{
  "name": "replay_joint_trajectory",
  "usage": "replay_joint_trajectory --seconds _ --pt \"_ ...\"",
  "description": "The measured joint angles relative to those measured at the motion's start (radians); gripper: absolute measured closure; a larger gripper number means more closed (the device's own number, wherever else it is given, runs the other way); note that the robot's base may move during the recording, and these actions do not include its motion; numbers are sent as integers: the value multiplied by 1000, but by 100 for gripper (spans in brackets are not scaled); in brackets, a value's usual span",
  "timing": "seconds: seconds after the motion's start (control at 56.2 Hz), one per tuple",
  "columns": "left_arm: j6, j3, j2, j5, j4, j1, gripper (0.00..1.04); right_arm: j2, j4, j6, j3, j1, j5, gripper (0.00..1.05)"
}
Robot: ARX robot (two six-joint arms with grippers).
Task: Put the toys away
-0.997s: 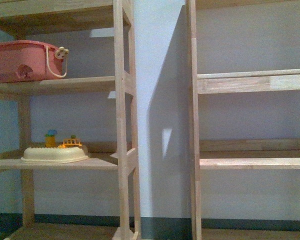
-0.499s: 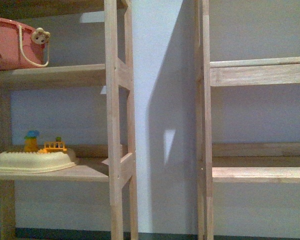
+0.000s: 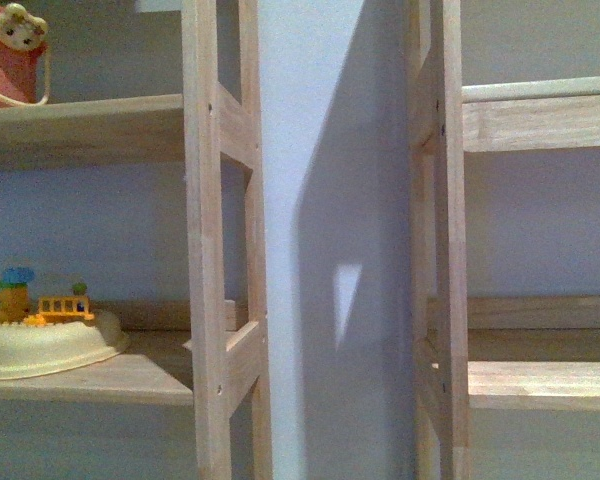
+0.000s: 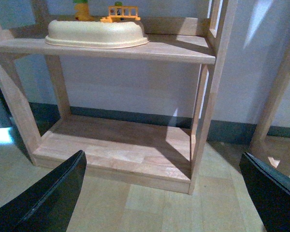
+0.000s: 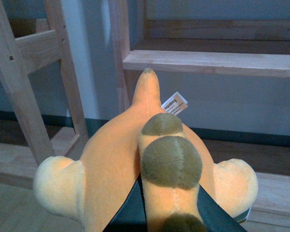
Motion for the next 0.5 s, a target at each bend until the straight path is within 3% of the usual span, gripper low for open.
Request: replay_joint_trajectory --seconds 0.499 --pt "0 0 0 0 0 0 6 0 0 0 0 0 1 95"
